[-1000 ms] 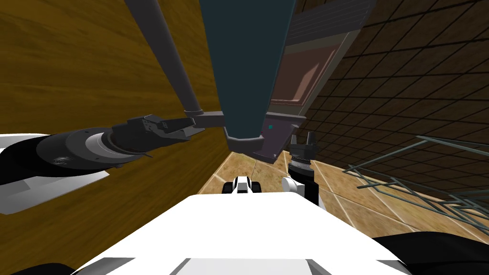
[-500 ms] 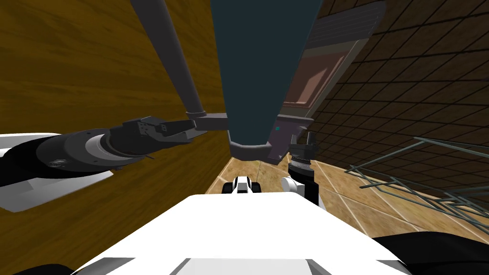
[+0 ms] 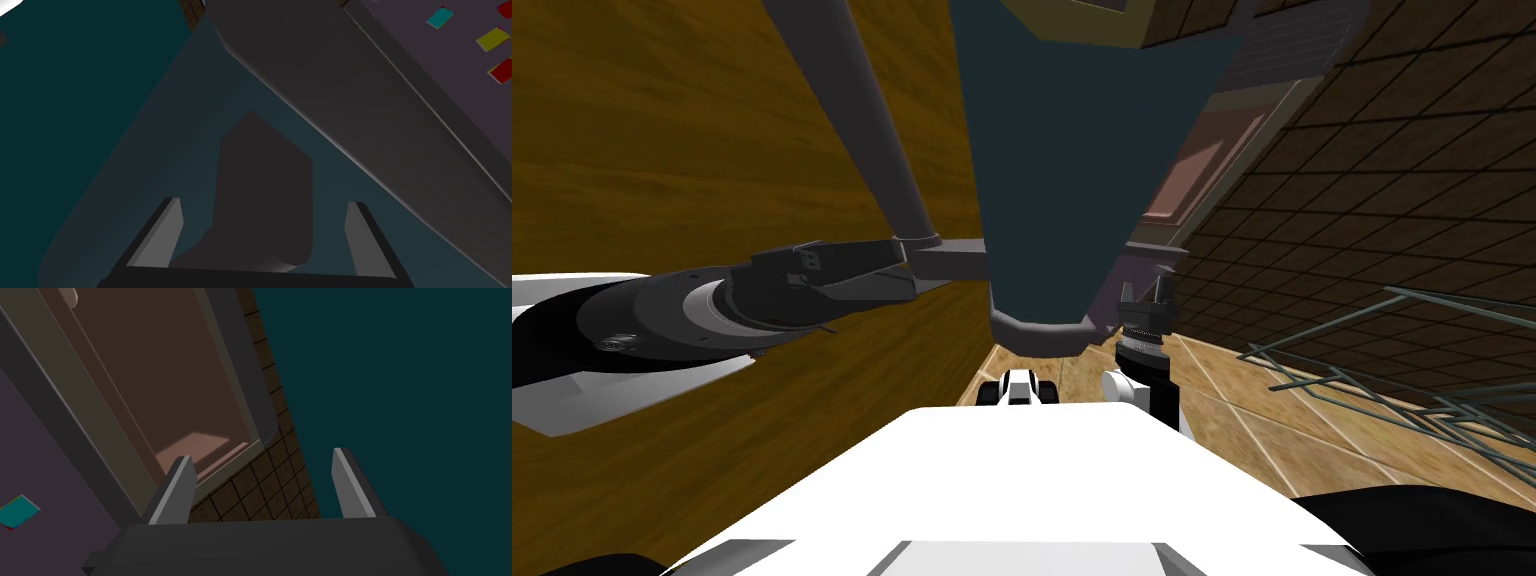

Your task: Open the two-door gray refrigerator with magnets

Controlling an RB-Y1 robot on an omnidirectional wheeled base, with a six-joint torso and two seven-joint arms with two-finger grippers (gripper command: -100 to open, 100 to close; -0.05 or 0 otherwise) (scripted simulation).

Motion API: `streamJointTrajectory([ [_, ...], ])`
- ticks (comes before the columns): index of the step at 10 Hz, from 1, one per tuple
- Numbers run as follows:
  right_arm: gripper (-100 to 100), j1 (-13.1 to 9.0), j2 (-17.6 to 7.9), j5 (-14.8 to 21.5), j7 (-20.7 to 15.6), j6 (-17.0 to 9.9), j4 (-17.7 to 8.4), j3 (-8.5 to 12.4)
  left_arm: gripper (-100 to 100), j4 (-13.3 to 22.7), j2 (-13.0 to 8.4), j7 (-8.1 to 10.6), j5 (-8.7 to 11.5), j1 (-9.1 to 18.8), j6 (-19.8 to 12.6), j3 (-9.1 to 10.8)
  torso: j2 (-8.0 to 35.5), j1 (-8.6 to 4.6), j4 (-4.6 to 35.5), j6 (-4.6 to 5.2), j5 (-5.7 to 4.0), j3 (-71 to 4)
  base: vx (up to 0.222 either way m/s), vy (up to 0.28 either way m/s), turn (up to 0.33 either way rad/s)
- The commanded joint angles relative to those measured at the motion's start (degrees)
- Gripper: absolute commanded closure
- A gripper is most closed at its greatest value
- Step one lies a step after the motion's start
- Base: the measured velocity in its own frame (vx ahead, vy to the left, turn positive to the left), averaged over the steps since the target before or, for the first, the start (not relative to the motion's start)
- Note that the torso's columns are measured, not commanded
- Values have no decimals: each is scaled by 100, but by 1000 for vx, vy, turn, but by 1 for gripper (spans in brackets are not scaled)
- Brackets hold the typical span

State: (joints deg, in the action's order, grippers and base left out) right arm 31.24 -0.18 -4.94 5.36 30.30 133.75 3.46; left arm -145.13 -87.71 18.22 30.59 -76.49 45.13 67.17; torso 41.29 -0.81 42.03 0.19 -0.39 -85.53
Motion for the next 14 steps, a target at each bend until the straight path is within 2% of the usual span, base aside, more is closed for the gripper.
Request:
streamJointTrajectory([
  [1,0,0,1,0,0,0,1,-1,-100,64,-103,287,172,109,-150,330,59,1,14,-12,8,61,-9,-22,82],
  [2,0,-1,1,0,0,0,0,-1,-100,81,-134,380,224,142,-190,441,76,-8,29,6,-11,54,-3,-13,16],
  [5,0,-1,1,0,0,0,0,-2,-100,132,-227,658,383,241,-312,774,61,82,13,-12,34,59,0,10,29],
  [7,0,-1,1,0,0,0,0,-1,-100,167,-288,843,489,307,-393,996,62,87,12,-13,38,61,0,26,31],
  [8,0,-1,1,0,0,0,0,-1,-100,152,-283,779,444,286,-347,929,63,78,13,-12,34,62,-3,14,10],
  [9,0,-1,1,0,0,0,0,-1,0,152,-286,799,450,293,-350,945,66,68,11,-13,33,69,-7,6,5],
  [14,0,-1,1,0,0,0,0,-1,0,133,-285,792,445,301,-322,953,82,79,17,-16,38,83,-4,1,3],
])
